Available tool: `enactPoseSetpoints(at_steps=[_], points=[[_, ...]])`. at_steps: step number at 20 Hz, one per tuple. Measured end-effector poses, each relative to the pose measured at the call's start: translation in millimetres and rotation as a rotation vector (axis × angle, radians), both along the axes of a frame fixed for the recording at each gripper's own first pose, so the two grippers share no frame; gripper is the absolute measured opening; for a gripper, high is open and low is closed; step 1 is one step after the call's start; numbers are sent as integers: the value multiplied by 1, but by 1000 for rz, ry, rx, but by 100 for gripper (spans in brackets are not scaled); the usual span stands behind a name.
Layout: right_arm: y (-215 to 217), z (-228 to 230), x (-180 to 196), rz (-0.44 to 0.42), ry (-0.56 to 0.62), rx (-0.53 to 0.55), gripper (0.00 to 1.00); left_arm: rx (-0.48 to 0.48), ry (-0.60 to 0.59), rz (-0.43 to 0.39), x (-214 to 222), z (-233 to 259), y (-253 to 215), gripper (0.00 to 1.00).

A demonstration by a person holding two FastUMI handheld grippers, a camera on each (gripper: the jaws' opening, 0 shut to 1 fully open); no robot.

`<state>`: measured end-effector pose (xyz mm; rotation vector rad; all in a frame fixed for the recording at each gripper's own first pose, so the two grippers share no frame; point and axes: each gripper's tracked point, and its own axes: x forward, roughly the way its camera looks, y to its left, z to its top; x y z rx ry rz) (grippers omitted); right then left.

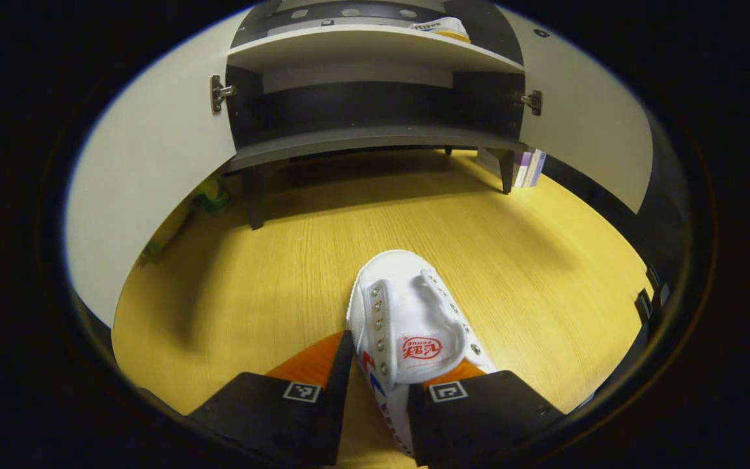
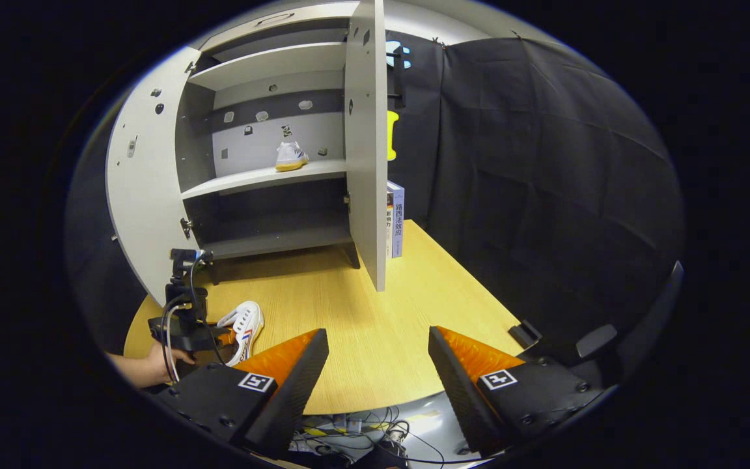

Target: Grab one shoe with the right hand and put it into the shoe cabinet, grab the other shoe with the left hand and put it into the shoe cabinet; then close the right door with the right hand and the left door with the left hand.

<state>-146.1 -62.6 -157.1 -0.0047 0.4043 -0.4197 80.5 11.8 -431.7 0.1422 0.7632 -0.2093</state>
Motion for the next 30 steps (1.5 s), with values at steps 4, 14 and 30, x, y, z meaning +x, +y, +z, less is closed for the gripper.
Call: enactPoseSetpoints(at_steps=[4, 14, 30], points=[[-11, 12, 17, 39, -26, 4, 99, 43, 29, 60, 2, -6, 14, 23], [-36, 21, 38, 103, -45, 9, 99, -50, 16, 118, -11, 63, 3, 6], [-89, 102, 61, 169, -198, -33, 98, -66, -209, 80, 81, 358, -30, 6]])
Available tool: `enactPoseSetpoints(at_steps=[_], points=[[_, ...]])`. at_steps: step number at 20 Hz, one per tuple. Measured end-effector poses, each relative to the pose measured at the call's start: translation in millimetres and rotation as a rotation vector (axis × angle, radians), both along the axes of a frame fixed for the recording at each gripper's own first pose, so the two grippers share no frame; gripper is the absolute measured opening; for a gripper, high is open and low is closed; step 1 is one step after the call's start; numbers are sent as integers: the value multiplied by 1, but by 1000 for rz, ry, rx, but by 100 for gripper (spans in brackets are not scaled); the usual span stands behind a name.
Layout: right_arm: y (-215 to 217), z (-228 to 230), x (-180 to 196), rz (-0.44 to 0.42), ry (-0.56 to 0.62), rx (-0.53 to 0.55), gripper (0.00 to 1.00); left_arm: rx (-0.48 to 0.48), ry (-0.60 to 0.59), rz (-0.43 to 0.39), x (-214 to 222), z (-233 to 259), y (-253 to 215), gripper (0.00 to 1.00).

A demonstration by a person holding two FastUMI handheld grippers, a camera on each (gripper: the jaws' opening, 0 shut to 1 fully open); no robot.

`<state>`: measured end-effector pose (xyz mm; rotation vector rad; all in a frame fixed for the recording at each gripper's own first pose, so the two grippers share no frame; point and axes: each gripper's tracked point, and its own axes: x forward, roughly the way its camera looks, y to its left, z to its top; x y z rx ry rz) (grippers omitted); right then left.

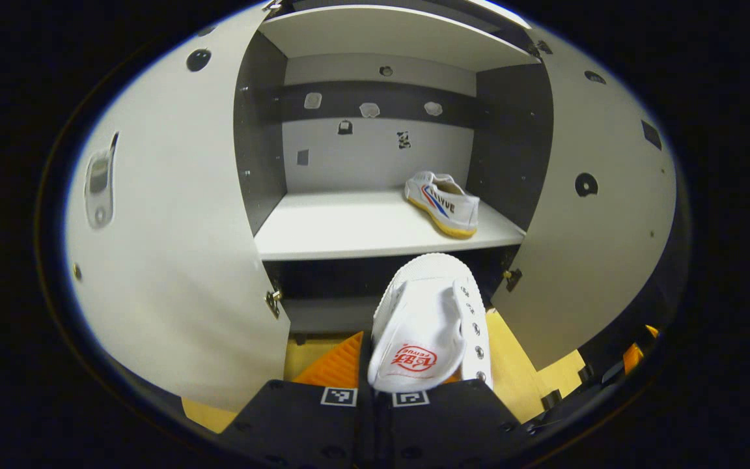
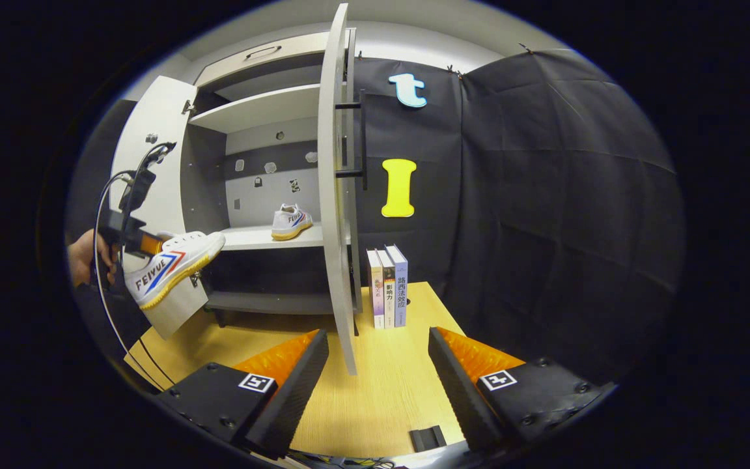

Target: Grab one shoe with the right hand and put it into the shoe cabinet, grab the other shoe with the left hand and put it into the shoe cabinet; then close the right door with the right hand and the left door with the left hand.

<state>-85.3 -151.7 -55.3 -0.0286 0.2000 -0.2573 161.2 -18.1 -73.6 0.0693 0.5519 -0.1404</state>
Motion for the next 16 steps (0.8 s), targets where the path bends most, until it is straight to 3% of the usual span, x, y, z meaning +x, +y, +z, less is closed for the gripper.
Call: enactPoseSetpoints(at_steps=[3, 8, 13, 16], points=[[-15, 0, 5, -4, -1, 13, 98, 42, -47, 55, 54, 36, 12, 6], [-30, 9, 15, 6, -6, 36, 98, 9, -21, 126, 141, 65, 28, 6], [-38, 11, 17, 7, 1, 42, 98, -37, 57, 178, 217, 51, 19, 5], [-62, 9, 14, -27, 12, 35, 98, 44, 74, 199, 254, 41, 21, 7]])
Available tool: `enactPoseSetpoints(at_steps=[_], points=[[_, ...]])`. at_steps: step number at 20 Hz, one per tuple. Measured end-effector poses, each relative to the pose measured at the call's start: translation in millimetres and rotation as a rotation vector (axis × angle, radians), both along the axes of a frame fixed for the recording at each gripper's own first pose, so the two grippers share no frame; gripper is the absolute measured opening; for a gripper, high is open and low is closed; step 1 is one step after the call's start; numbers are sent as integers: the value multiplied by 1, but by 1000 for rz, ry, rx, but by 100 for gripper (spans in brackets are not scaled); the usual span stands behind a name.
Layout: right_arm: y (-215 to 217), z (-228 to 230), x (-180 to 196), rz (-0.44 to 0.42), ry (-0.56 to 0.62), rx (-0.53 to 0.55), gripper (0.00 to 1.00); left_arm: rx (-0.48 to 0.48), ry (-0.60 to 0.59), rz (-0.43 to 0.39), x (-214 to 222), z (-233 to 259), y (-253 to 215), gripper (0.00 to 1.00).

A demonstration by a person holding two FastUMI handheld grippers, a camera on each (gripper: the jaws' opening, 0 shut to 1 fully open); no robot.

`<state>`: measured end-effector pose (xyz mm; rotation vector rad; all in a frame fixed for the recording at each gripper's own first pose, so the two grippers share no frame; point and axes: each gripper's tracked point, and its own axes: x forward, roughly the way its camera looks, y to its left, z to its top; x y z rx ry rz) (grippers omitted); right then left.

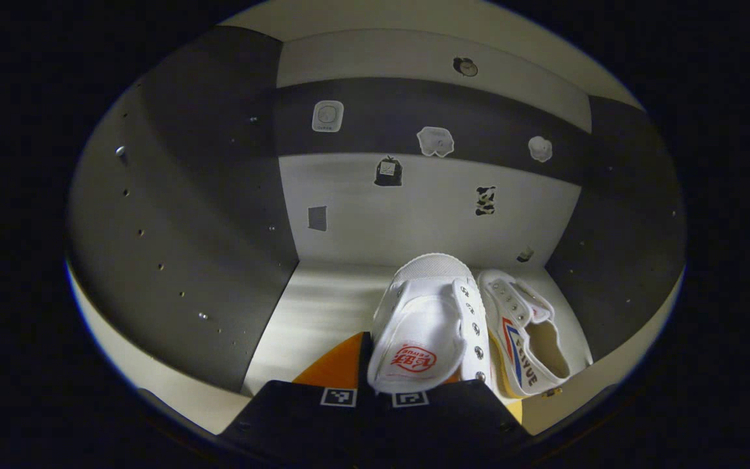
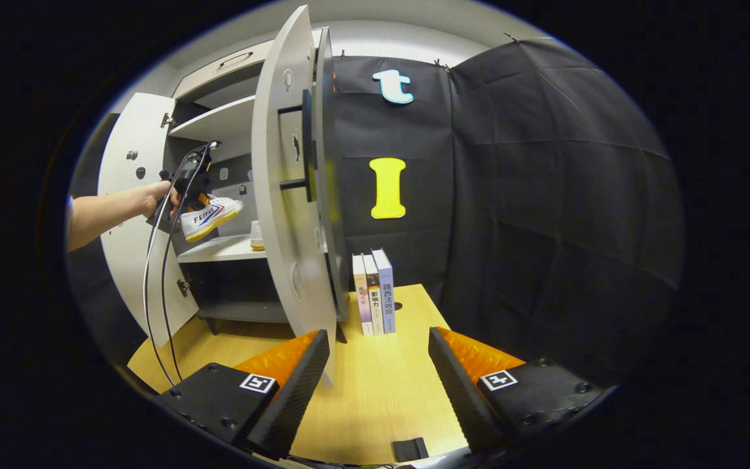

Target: Grab one shoe with the right hand and put it into the shoe cabinet, grab the other shoe with the left hand and put it into the shoe cabinet; then close the right door with the right hand and the left door with the left hand.

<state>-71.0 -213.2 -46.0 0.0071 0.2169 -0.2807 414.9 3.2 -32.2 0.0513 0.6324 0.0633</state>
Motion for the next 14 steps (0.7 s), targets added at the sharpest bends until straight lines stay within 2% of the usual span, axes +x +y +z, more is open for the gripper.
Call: enactPoseSetpoints(at_steps=[4, 8, 10, 14], points=[[-21, 2, -5, -52, -1, 7, 98, 26, 80, 24, 31, -27, -11, 5], [-40, 1, -10, -88, -15, 13, 98, 180, 107, 24, 54, -38, -10, 6], [-46, -8, -10, -88, 2, 19, 98, 216, 107, 18, 60, -41, -13, 6], [-53, -15, -9, -78, 17, 29, 98, 204, 120, 13, 64, -52, -22, 7]])
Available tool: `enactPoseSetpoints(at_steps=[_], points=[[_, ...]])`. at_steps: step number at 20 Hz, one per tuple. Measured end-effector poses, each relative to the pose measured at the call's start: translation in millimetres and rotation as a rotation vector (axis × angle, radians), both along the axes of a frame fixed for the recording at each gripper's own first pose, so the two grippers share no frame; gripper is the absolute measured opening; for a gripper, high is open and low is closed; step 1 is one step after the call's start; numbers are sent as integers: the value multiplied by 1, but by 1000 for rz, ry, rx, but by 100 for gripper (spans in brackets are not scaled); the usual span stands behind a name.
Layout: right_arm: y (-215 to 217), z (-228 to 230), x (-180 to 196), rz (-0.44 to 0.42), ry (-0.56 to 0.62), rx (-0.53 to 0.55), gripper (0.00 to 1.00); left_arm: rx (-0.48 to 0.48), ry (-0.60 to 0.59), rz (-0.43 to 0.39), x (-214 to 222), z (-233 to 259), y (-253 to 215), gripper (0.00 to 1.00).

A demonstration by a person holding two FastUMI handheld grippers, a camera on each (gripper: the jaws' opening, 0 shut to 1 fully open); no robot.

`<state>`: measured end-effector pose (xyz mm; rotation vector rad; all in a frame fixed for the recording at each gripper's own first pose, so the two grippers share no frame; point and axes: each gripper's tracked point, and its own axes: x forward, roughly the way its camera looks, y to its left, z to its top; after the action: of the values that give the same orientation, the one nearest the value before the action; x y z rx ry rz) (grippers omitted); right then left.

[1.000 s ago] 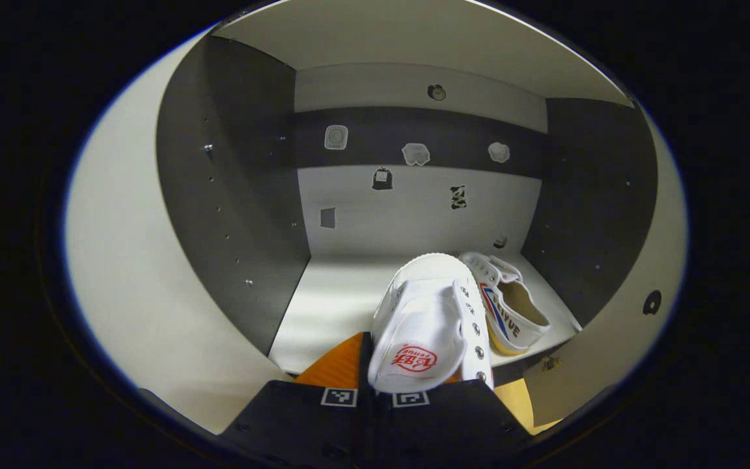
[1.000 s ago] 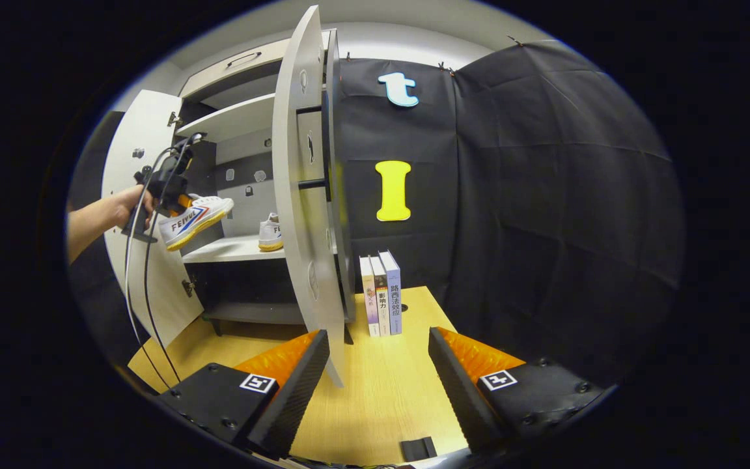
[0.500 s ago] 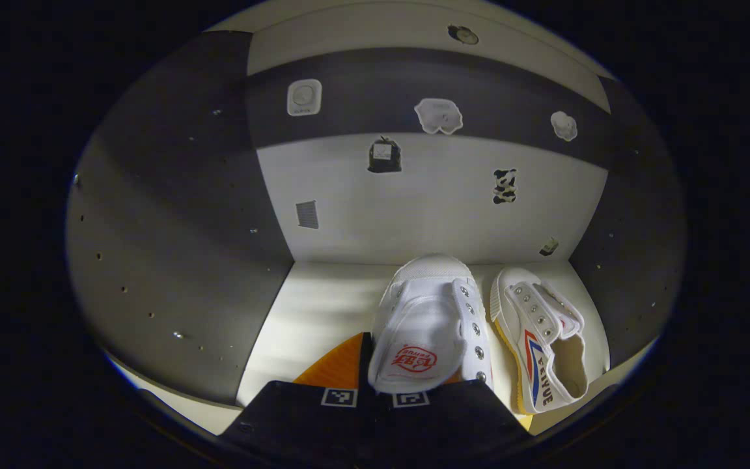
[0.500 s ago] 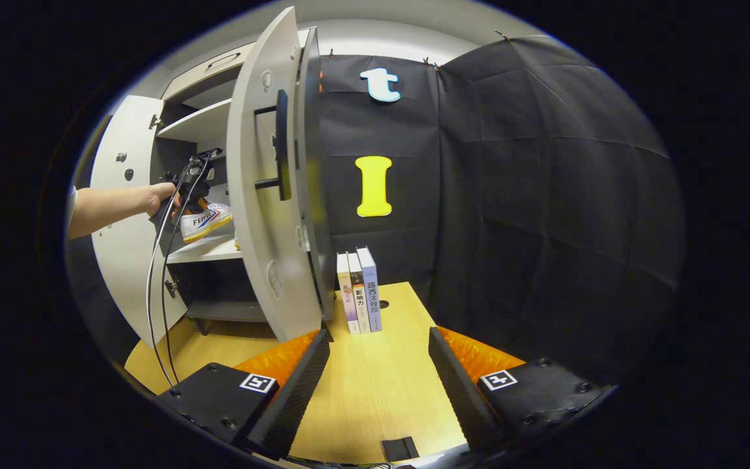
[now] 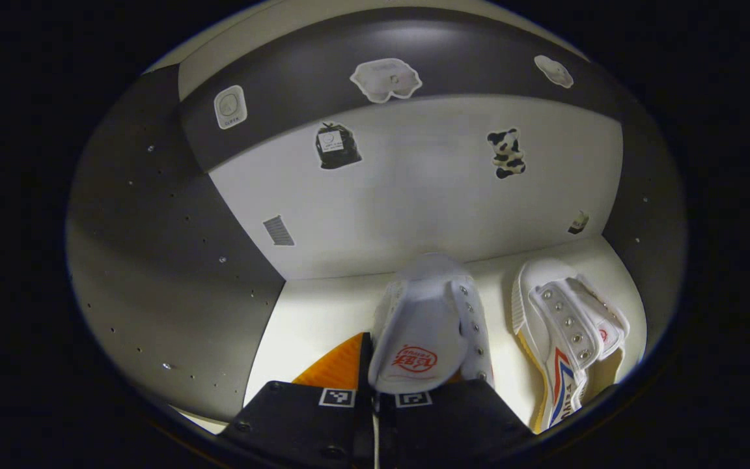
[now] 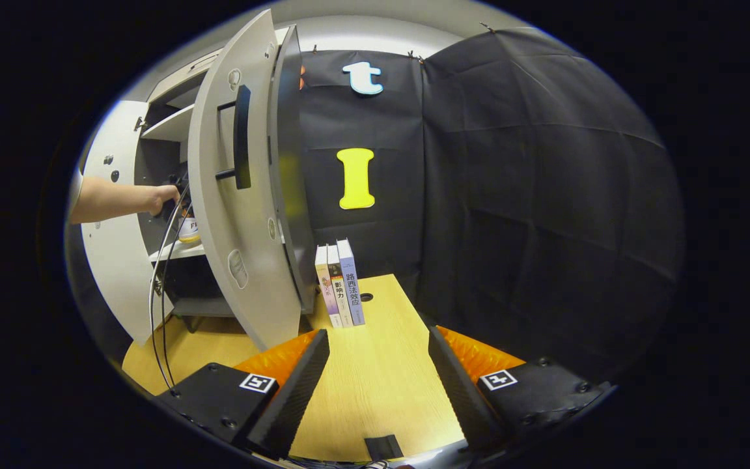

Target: Grab one shoe with the right hand and put it into the shoe cabinet, grab the other shoe with the left hand and put it into the shoe cabinet; then close the right door with the right hand and the left door with the left hand.

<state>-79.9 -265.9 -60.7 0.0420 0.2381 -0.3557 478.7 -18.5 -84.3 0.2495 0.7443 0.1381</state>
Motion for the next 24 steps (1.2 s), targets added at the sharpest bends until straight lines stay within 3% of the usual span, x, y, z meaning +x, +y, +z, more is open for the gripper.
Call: enactPoseSetpoints(at_steps=[5, 6, 7, 8, 10, 13, 16, 24], points=[[-5, -2, 0, 5, -9, 3, 98, -83, 12, 66, -11, -8, 0, 17], [-10, 0, 0, 2, -10, -15, 98, -85, 1, 71, -15, -3, 2, 14], [-16, 2, 0, -5, -16, -31, 98, -77, -10, 67, -20, 4, 5, 30], [-21, 5, 1, -8, -23, -33, 98, -73, -23, 53, -25, 11, 6, 36], [-28, 10, 5, -7, -41, -18, 98, -57, -54, 24, -41, 27, 10, 69], [-33, 18, 15, 2, -63, -18, 98, -58, -136, -25, -75, 57, 10, 100], [-27, 28, 25, 30, -90, -23, 99, -63, -278, -81, -118, 96, 7, 97], [-17, 56, 53, 98, -150, -21, 99, -181, -603, -75, -272, 142, 1, 96]])
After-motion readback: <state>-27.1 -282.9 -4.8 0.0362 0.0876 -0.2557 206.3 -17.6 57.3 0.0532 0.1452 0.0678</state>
